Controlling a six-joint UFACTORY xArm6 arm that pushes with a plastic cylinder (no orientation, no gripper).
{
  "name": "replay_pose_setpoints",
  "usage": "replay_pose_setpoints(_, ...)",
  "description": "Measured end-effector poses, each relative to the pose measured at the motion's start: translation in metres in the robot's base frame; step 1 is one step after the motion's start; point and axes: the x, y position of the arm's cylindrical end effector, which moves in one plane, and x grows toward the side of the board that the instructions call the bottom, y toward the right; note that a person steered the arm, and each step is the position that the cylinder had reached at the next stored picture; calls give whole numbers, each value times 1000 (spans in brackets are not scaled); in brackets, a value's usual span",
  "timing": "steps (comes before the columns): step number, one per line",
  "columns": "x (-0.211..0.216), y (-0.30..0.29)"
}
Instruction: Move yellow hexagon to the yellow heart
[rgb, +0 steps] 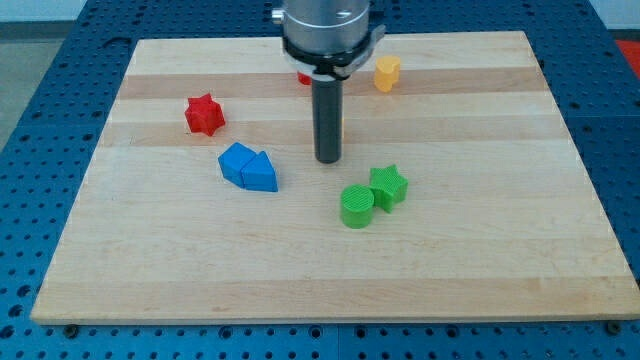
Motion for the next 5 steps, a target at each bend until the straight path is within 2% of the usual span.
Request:
replay_pose_setpoints(1, 1, -24)
replay_pose_setpoints(2, -10, -8)
replay_pose_setpoints(4, -99, 55)
replay_pose_setpoints(5, -104, 43)
